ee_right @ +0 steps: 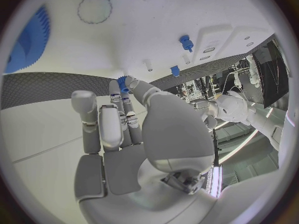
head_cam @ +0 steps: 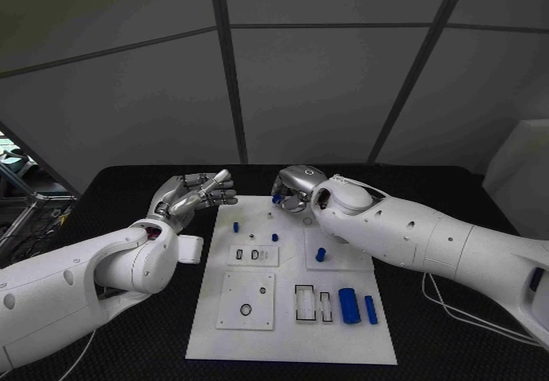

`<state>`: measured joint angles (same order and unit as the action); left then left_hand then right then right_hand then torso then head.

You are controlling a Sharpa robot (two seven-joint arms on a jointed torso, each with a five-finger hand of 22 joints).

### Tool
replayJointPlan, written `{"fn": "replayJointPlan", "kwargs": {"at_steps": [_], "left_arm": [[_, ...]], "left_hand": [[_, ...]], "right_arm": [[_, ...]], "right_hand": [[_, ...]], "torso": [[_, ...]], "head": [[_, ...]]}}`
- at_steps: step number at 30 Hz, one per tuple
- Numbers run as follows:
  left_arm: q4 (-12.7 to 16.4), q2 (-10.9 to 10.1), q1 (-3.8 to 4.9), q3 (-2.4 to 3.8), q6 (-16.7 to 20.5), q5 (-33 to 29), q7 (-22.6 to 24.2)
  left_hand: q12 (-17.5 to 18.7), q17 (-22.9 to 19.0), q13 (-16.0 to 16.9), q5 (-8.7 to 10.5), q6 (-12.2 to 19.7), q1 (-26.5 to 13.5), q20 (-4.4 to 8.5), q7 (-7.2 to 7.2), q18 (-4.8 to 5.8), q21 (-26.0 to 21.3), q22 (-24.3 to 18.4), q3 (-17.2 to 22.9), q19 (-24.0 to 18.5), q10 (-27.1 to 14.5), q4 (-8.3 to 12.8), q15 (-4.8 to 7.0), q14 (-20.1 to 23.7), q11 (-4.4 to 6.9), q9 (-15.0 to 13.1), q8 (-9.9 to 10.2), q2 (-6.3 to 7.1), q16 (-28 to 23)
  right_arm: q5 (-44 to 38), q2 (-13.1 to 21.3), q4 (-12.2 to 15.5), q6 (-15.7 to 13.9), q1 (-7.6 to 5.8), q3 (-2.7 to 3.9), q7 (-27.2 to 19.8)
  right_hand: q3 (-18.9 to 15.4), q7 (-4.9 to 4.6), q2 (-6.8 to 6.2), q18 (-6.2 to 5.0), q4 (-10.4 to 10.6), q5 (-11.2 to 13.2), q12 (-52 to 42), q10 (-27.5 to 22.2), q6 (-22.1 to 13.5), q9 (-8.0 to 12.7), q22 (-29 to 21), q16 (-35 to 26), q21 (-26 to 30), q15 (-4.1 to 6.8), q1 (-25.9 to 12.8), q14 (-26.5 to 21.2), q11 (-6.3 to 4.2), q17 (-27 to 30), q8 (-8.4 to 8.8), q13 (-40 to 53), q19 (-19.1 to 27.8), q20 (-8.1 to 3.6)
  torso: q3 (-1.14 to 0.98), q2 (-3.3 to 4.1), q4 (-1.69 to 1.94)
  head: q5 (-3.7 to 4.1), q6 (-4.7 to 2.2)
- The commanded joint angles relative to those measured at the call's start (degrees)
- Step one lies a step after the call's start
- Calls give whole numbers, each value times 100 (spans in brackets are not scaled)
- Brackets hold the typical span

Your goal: Assemble the parts on the task board

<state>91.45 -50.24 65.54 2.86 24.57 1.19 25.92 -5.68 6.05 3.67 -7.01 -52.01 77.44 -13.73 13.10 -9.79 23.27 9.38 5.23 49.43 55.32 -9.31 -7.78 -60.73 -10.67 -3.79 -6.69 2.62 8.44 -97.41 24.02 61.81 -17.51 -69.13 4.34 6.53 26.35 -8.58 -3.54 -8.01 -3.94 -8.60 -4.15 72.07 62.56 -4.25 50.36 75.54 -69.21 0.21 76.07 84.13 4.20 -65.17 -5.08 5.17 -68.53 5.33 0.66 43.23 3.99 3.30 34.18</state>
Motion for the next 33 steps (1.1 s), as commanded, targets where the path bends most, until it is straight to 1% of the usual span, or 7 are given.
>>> {"fn": "replayJointPlan", "kwargs": {"at_steps": [1,16,25,26,28,31,33], "left_arm": [[7,11,11,7,-75,33,-28],[-51,27,24,7,-77,33,-56],[-59,32,30,7,-80,33,-60],[-59,31,31,7,-80,33,-60],[-59,27,31,7,-80,33,-63],[-65,24,32,7,-80,33,-66],[-71,21,33,7,-80,33,-67]], "left_hand": [[26,7,1,31,-6,-50,-12,76,-62,35,0,-41,38,8,5,-14,-5,-19,5,29,-4,-12],[34,8,0,31,0,-48,-14,80,-61,34,-3,-49,35,1,8,-16,-2,-23,6,38,-6,-20],[34,8,0,31,0,-48,-14,80,-61,34,-3,-49,35,1,8,-16,-2,-23,6,38,-6,-20],[34,8,0,31,0,-48,-14,80,-61,34,-3,-49,35,1,8,-16,-2,-23,6,38,-6,-20],[34,8,0,31,0,-48,-14,80,-61,34,-3,-49,35,1,8,-16,-2,-23,6,38,-6,-20],[34,8,0,31,0,-48,-14,80,-61,34,-3,-49,35,1,8,-16,-2,-23,6,38,-6,-20],[34,8,0,31,0,-48,-14,80,-61,34,-3,-49,35,1,8,-16,-2,-23,6,38,-6,-20]], "right_arm": [[-4,-32,-40,158,-15,3,-123],[-6,-74,-108,345,-15,1,-138],[-13,-106,-128,413,-16,1,-110],[-14,-107,-132,401,-16,1,-100],[-16,-110,-145,353,-17,0,-82],[-17,-104,-141,226,-17,0,-52],[-17,-81,-108,136,-18,0,-26]], "right_hand": [[-1,-18,-56,78,28,-25,11,-18,-1,-7,11,27,-34,-7,-18,232,22,-2,2,-1,17,32],[-8,-23,-85,75,46,-39,21,-30,-11,-4,5,29,-34,-13,-42,224,28,7,15,-2,39,34],[-10,-54,-124,73,80,-25,56,-128,-68,10,-6,49,-33,-41,-80,216,59,-5,58,-22,75,46],[-17,-109,-162,68,109,-6,73,-285,-181,33,-63,52,-2,-79,-121,211,99,0,115,-57,123,65],[-117,-197,-323,23,174,102,54,-963,-834,75,-447,-100,220,-192,-237,117,286,264,147,-168,403,174],[-432,-141,-398,-125,217,149,21,-1745,-1887,83,-1159,-453,670,-250,-225,-117,319,829,178,-150,910,277],[-599,-106,-375,-150,241,135,-27,-1867,-2061,79,-1277,-490,755,-267,-173,-153,342,914,175,-141,983,309]], "torso": [[-4,4,-2],[-6,12,-20],[-10,16,-12],[-9,16,-14],[-8,18,-18],[-9,15,-21],[-13,17,-20]], "head": [[-8,-2],[-40,5],[-50,9],[-50,5],[-52,2],[-49,-8],[-48,-12]]}}
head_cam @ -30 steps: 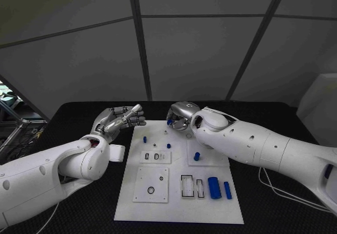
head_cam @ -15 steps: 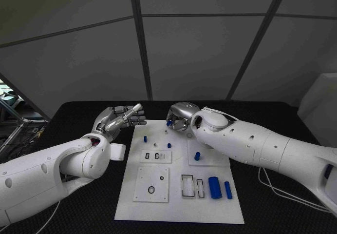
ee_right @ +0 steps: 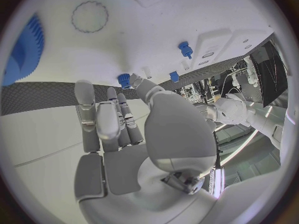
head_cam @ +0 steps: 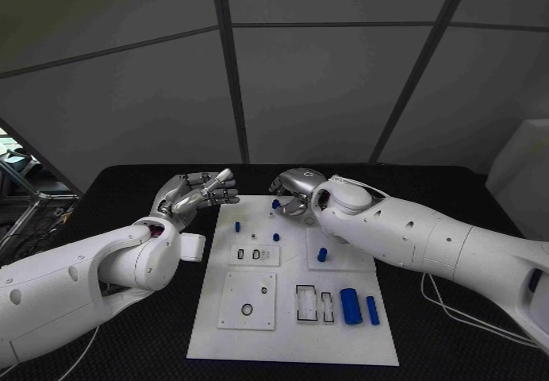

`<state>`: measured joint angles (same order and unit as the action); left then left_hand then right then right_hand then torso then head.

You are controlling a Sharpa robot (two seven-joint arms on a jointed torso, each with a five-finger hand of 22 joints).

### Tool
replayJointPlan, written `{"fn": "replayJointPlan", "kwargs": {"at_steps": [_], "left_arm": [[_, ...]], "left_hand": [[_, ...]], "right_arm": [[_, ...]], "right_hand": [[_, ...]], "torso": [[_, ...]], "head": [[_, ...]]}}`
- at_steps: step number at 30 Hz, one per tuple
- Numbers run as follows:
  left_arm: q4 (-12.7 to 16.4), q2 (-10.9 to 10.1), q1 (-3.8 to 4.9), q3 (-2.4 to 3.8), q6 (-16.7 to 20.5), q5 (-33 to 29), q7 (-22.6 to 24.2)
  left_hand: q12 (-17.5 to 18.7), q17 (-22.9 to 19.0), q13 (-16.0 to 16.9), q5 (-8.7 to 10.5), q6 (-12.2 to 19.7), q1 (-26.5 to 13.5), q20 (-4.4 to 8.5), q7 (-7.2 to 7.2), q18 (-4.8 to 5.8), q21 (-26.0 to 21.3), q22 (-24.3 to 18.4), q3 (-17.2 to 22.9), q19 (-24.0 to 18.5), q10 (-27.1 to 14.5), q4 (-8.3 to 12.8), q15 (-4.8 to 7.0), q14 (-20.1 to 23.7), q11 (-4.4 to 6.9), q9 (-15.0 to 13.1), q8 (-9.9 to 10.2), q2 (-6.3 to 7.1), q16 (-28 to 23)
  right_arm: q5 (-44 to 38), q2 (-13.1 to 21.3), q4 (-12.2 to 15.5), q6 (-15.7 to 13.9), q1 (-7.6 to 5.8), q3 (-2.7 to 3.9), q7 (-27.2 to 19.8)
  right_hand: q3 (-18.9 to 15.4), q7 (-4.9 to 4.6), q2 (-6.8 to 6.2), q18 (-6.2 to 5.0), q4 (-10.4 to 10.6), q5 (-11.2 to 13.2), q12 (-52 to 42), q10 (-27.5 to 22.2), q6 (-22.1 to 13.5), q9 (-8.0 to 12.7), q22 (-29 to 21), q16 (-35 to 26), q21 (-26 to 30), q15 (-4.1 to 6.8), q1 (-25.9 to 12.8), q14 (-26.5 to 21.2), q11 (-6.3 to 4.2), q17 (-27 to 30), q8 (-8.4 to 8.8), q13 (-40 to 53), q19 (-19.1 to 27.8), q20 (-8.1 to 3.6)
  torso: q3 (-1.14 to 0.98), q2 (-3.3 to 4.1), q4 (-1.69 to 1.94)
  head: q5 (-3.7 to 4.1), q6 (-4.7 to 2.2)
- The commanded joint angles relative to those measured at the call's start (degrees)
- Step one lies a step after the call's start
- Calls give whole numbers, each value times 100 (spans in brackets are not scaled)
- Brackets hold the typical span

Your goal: Assemble the parts on the task board

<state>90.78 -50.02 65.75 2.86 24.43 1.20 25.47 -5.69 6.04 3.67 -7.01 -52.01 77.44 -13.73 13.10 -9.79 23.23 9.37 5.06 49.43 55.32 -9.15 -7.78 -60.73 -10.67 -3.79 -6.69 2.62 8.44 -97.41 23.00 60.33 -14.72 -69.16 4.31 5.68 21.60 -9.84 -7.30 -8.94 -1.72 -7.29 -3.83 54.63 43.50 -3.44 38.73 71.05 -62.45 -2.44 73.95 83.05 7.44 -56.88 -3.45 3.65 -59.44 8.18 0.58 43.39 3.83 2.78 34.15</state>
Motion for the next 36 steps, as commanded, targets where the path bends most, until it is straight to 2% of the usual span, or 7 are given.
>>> {"fn": "replayJointPlan", "kwargs": {"at_steps": [1,15,23,25,26,29,36], "left_arm": [[-7,-2,12,6,-66,32,-23],[-77,-57,11,5,-122,32,-21],[-108,-69,9,1,-145,32,-28],[-116,-62,9,0,-152,32,-31],[-121,-56,9,0,-156,32,-32],[-133,-41,7,-1,-168,32,-35],[-156,-18,5,-4,-185,32,-45]], "left_hand": [[36,9,0,31,0,-48,-13,80,-61,38,-2,-33,35,1,-8,-16,-2,-23,6,39,-6,-20],[44,11,1,31,2,-47,-15,82,-61,36,-5,-43,32,-3,-6,-19,-1,-25,6,48,-15,-30],[43,11,2,31,0,-45,-15,80,-61,36,-6,-44,32,0,-5,-19,-2,-25,5,48,-17,-31],[42,12,3,30,-5,-43,-16,77,-61,36,-7,-45,31,6,-4,-18,-3,-23,4,47,-21,-34],[42,12,3,30,-5,-43,-16,77,-61,36,-7,-45,31,6,-4,-18,-3,-23,4,47,-21,-34],[42,12,3,30,-5,-43,-16,77,-61,36,-7,-45,31,6,-4,-18,-3,-23,4,47,-21,-34],[42,12,3,30,-5,-43,-16,77,-61,36,-7,-45,31,6,-4,-18,-3,-23,4,47,-21,-34]], "right_arm": [[-17,41,68,-192,-14,3,72],[819,1301,1339,-782,-11,10,131],[1540,2062,1841,-304,-14,16,386],[1604,2150,1858,-159,-15,17,455],[1626,2176,1851,-89,-15,18,488],[1613,2188,1802,92,-15,18,586],[1449,2043,1636,361,-15,19,774]], "right_hand": [[-166,6,11,-57,27,-5,-77,-142,-109,-10,-118,-37,85,-6,53,-45,18,87,5,14,73,29],[-441,-73,121,41,147,-243,-717,747,1031,-127,481,231,-277,58,151,155,-93,-206,-243,79,-372,-70],[-1063,173,-266,189,462,-586,-1822,2277,1058,-83,1321,694,-791,373,-42,335,-456,-952,-212,800,-955,-292],[-1396,198,-244,247,610,-716,-2703,2323,1044,-80,1641,980,-980,398,33,417,-486,-1433,-234,1662,-1155,-343],[-1727,205,-52,264,826,-811,-4058,1961,1025,-81,1786,1134,-1077,383,247,430,-477,-1662,-277,3179,-1240,-381],[-2083,136,-112,353,1150,-828,-6141,2229,924,-73,2064,1376,-1233,369,423,487,-412,-2112,-346,5479,-1361,-239],[-2250,74,-101,352,1520,-866,-7140,2464,800,-69,2292,1491,-1363,267,638,515,-338,-2330,-452,6703,-1445,-221]], "torso": [[-7,2,-6],[-45,-26,-113],[-66,-33,-165],[-64,-32,-157],[-59,-33,-148],[-62,-27,-138],[-53,-27,-124]], "head": [[-1,-10],[10,-70],[43,-91],[58,-101],[64,-101],[83,-95],[93,-78]]}}
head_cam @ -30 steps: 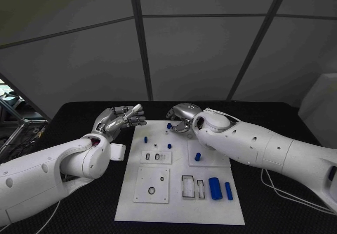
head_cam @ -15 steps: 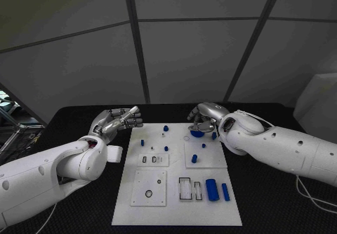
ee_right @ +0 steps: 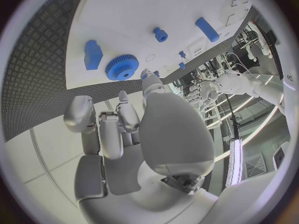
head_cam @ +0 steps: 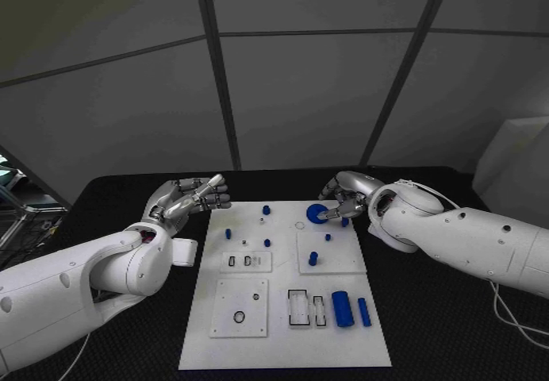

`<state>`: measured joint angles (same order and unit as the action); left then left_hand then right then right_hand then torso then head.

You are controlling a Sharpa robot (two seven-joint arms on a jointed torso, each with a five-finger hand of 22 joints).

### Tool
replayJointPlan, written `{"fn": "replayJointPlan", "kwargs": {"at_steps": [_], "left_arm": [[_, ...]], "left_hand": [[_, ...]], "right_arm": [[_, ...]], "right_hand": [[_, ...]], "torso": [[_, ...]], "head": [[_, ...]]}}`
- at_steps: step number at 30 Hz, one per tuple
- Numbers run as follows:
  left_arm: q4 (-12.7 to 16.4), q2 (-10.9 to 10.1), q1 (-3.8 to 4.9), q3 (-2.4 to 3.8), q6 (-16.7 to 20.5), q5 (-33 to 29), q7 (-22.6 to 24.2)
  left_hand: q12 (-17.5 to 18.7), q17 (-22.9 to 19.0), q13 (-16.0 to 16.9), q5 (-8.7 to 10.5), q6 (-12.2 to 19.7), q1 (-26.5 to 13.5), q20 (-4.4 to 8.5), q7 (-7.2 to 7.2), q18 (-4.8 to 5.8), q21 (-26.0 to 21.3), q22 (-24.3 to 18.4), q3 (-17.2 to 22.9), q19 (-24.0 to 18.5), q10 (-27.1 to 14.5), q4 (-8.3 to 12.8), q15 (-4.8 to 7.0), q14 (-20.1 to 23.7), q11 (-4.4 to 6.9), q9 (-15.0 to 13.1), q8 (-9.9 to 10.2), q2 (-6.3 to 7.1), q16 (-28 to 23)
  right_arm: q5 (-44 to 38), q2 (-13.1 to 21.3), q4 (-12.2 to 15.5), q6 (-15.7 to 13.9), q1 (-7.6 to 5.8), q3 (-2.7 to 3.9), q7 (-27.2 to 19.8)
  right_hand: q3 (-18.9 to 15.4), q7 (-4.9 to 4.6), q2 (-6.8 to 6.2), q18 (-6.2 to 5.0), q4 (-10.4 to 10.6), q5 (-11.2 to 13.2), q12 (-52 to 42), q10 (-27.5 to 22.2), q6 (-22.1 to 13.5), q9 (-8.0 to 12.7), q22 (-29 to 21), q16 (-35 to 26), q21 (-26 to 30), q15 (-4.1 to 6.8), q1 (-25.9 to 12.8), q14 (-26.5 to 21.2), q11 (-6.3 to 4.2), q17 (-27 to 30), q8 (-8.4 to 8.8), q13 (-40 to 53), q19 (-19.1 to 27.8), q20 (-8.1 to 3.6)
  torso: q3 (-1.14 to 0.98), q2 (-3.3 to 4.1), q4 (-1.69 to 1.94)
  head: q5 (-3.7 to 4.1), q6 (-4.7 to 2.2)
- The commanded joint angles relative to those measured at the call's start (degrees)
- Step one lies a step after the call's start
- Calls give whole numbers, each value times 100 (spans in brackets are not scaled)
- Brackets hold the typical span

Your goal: Assemble the parts on the task board

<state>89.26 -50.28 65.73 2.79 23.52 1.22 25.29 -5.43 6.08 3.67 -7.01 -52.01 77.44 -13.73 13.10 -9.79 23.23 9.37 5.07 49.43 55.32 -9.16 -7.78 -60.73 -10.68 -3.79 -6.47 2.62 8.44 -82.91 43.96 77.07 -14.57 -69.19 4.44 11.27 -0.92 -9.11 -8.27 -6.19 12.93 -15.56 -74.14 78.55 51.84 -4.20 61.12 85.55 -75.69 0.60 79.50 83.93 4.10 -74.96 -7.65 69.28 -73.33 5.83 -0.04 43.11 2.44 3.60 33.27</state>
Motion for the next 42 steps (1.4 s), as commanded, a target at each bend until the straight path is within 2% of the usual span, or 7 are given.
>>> {"fn": "replayJointPlan", "kwargs": {"at_steps": [1,9,26,34,42], "left_arm": [[-7,8,7,3,-95,30,-27],[-21,13,6,2,-98,30,-31],[-38,14,6,1,-110,30,-45],[-42,20,5,1,-117,30,-49],[-48,22,5,1,-119,30,-52]], "left_hand": [[16,8,3,30,-5,-43,-16,78,-61,36,-6,-46,32,6,-3,-18,-3,-23,4,26,-21,-34],[16,8,3,30,-5,-43,-16,78,-61,36,-6,-46,32,6,-3,-18,-3,-23,4,26,-21,-34],[16,12,5,29,-16,-34,-16,72,-63,36,-9,-54,32,19,4,-16,-8,-19,1,29,-33,-42],[16,12,5,29,-16,-34,-16,72,-63,36,-9,-54,32,19,4,-16,-8,-19,1,29,-33,-42],[16,12,5,29,-16,-34,-16,72,-63,36,-9,-54,32,19,4,-16,-8,-19,1,29,-33,-42]], "right_arm": [[-14,-76,-59,367,-13,6,229],[-90,-196,-169,471,-13,6,349],[-118,-250,-251,369,-13,7,454],[-130,-263,-289,215,-13,7,476],[-200,-294,-316,327,-13,7,504]], "right_hand": [[0,-2,3,80,73,-47,-170,105,-41,6,76,57,-52,-40,98,432,-1,-554,-41,216,-68,17],[-11,-1,59,113,137,-94,-513,304,-15,-4,271,169,-161,-51,170,477,5,-800,-122,652,-170,30],[-8,-3,141,164,153,-181,-737,445,6,-6,553,312,-313,-63,204,539,11,-1146,-189,944,-320,41],[0,-4,175,171,140,-206,-759,452,11,-4,596,327,-339,-66,228,545,13,-1181,-208,976,-340,44],[31,7,254,182,85,-223,-835,505,84,-13,671,349,-382,-64,295,554,5,-1235,-271,1082,-371,46]], "torso": [[9,1,16],[11,1,9],[9,1,8],[9,2,4],[7,1,10]], "head": [[12,11],[7,26],[23,39],[29,49],[33,57]]}}
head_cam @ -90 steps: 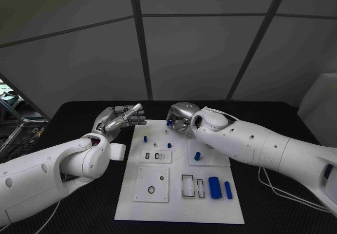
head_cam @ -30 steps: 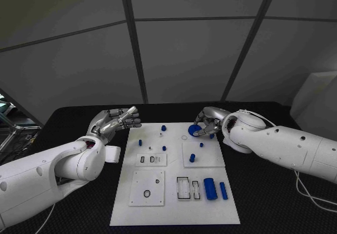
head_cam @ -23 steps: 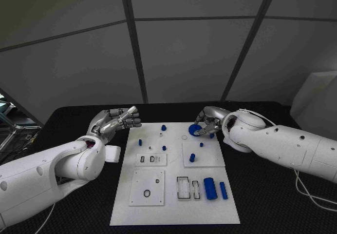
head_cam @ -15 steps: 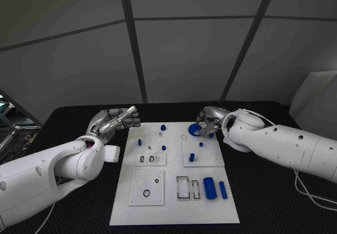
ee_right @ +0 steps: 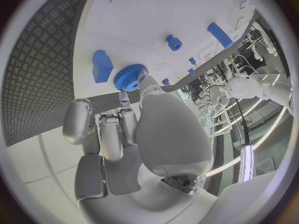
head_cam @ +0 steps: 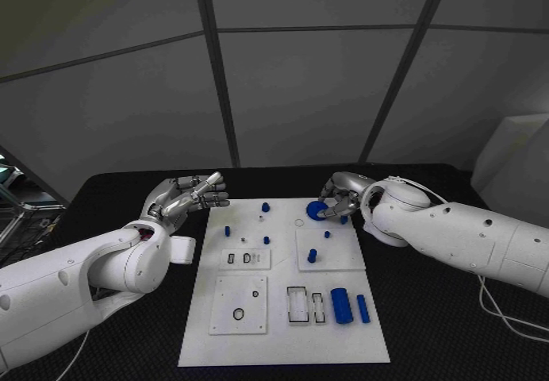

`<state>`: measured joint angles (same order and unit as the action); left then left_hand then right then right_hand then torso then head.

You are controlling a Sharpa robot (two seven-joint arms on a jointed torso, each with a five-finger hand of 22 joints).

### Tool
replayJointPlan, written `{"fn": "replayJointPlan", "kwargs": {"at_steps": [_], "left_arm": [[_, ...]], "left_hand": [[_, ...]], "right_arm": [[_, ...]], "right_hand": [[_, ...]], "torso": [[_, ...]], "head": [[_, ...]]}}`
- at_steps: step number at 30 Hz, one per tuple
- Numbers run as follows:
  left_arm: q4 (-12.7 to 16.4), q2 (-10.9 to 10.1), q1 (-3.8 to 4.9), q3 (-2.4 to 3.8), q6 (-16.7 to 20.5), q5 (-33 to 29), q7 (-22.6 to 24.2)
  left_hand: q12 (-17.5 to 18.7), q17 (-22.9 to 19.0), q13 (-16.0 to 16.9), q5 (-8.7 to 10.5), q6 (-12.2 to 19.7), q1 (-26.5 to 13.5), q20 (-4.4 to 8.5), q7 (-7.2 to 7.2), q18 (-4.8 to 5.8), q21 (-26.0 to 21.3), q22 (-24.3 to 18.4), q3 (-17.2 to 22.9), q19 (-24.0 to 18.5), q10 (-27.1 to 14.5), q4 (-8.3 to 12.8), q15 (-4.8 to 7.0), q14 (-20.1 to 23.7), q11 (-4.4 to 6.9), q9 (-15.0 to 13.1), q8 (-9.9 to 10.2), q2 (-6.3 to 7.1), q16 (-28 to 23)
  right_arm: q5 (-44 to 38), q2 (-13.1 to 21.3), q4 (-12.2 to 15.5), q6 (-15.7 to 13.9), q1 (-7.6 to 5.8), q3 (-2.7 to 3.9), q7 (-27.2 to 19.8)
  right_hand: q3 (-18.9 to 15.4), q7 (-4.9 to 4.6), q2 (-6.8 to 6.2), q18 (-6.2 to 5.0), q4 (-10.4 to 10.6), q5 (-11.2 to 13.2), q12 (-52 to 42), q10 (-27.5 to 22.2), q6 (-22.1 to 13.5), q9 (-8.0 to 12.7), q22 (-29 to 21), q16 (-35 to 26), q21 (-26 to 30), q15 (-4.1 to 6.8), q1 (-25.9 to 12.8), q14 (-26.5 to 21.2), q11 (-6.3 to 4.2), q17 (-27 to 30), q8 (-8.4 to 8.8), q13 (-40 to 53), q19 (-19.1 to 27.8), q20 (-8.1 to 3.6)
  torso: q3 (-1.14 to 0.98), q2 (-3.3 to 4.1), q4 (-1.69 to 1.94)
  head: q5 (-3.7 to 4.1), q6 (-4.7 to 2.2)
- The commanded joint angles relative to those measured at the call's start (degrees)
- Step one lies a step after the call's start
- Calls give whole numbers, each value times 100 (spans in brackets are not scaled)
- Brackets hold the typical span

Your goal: Assemble the parts on the task board

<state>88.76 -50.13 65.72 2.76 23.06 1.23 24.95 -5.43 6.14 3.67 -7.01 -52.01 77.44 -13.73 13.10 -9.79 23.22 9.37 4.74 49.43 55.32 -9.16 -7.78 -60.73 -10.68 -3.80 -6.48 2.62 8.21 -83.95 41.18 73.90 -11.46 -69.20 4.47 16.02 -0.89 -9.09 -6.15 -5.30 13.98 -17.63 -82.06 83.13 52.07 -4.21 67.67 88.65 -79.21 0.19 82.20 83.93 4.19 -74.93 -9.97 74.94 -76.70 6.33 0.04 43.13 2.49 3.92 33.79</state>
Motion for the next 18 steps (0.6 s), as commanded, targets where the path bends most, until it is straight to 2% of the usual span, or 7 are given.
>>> {"fn": "replayJointPlan", "kwargs": {"at_steps": [1,2,4,6,18], "left_arm": [[2,7,7,4,-73,29,-18],[2,7,7,4,-74,29,-18],[2,7,7,4,-77,29,-18],[1,8,7,4,-78,29,-19],[-5,12,7,4,-92,29,-34]], "left_hand": [[16,6,5,29,-16,-34,-16,72,-63,36,-9,-21,32,19,4,-16,-8,-19,2,30,-33,-18],[16,6,5,29,-16,-34,-16,72,-63,36,-9,-21,32,19,4,-16,-8,-19,2,30,-33,-18],[16,6,5,29,-16,-34,-16,72,-63,36,-9,-21,32,19,4,-16,-8,-19,2,30,-33,-18],[16,6,5,29,-16,-34,-16,72,-63,36,-9,-21,32,19,4,-16,-8,-19,2,30,-33,-18],[25,8,3,30,-10,-28,-16,73,-63,36,-11,-29,31,11,10,-16,-10,-20,3,40,-38,-26]], "right_arm": [[-136,-21,0,35,-11,4,38],[-196,-28,-2,56,-11,4,46],[-292,-39,-2,105,-11,4,59],[-343,-48,3,147,-11,4,67],[-601,-84,13,386,-10,4,155]], "right_hand": [[45,12,70,97,-43,-11,-80,76,99,-17,38,45,-41,-20,54,557,-9,-1253,-61,566,-44,-6],[66,17,98,101,-75,5,-124,112,135,-20,64,52,-55,-16,90,560,-15,-1273,-81,624,-56,-9],[135,26,151,110,-145,221,-201,175,189,-16,118,68,-85,-9,170,568,-23,-1315,-103,727,-80,-17],[173,29,165,117,-171,316,-238,205,215,-12,155,77,-104,-7,188,573,-26,-1339,-110,778,-97,-17],[240,46,195,132,-202,366,-355,306,312,-10,240,97,-148,0,184,584,-37,-1396,-134,933,-140,-22]], "torso": [[0,-1,7],[1,-1,6],[-1,-1,5],[0,-2,3],[-1,-2,4]], "head": [[3,9],[3,12],[4,15],[-3,18],[11,43]]}}
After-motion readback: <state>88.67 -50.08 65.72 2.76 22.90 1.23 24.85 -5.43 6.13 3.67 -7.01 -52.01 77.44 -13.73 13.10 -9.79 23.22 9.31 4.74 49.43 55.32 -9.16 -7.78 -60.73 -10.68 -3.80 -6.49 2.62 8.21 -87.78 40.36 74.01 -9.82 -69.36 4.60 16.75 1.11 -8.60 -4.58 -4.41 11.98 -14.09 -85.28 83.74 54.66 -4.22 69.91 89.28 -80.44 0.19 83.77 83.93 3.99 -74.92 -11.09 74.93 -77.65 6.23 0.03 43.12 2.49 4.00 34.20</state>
